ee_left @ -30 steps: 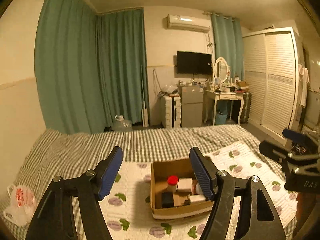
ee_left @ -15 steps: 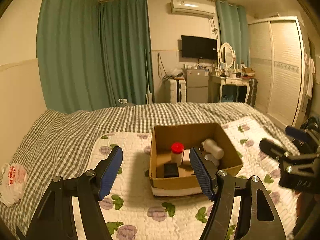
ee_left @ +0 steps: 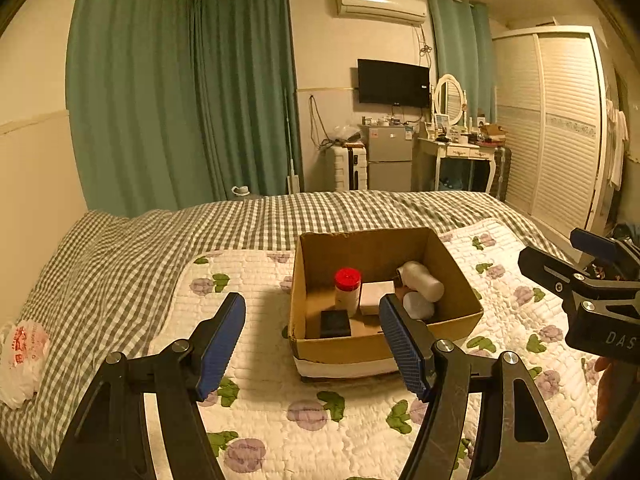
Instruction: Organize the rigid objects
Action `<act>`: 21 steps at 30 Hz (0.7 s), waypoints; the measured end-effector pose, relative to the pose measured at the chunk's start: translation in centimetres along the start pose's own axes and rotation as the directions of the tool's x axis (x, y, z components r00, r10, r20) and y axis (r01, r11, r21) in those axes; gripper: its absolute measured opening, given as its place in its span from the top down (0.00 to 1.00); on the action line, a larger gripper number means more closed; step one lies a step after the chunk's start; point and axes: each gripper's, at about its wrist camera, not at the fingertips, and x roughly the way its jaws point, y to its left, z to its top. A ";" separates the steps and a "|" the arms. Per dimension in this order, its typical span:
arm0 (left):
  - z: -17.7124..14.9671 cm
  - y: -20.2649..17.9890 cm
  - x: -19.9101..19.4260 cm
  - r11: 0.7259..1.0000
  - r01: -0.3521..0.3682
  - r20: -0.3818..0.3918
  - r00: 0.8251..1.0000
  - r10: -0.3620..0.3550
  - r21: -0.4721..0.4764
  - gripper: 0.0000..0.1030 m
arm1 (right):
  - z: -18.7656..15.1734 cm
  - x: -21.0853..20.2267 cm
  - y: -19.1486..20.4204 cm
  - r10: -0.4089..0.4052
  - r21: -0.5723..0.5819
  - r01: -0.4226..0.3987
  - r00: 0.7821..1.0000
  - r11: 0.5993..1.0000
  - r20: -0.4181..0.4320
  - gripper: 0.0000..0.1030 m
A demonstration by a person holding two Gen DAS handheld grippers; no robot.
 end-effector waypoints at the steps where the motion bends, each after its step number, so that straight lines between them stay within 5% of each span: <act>1: 0.0 0.0 0.0 1.000 0.002 0.000 1.000 -0.002 0.000 0.30 | 0.0 0.0 0.0 0.001 0.002 -0.001 1.000 1.000 -0.003 0.00; 21: 0.0 0.2 0.4 0.999 0.032 -0.038 0.999 -0.033 -0.010 0.30 | -0.7 0.8 0.1 -0.004 0.008 0.004 0.999 1.000 -0.036 0.00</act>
